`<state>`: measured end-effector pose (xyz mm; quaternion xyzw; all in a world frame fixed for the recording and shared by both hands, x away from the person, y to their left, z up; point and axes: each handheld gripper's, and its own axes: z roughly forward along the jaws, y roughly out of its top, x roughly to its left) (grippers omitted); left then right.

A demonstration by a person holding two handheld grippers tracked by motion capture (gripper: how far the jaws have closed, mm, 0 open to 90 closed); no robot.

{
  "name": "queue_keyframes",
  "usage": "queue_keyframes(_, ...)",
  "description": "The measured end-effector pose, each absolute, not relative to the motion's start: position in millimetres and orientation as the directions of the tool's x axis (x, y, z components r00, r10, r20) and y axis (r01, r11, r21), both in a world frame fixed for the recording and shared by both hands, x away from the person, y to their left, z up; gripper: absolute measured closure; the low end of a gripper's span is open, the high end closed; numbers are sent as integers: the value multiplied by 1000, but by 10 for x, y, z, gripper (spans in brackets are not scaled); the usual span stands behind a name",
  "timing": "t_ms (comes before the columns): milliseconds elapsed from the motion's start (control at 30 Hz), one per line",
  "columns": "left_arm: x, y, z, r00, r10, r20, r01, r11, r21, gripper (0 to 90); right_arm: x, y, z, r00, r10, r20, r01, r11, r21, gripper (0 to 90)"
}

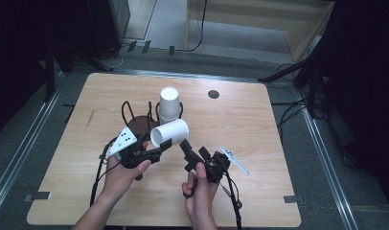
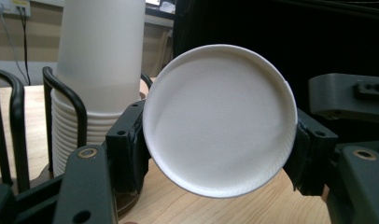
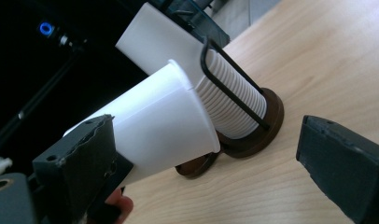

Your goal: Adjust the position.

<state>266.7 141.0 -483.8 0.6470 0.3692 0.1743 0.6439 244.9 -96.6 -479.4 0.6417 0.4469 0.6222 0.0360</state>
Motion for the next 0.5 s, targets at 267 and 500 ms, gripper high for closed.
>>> queue_keyframes(267, 2663, 1283, -4851, 674, 703, -229, 222, 103, 970, 342, 2488, -1029, -4785, -62, 466, 883, 560, -716, 417, 47)
queue_keyframes(500, 2655, 1193, -4867, 682, 702, -206, 199, 93, 976, 342, 2526, -1057, -4812, 19, 326, 945, 572, -779, 257, 53)
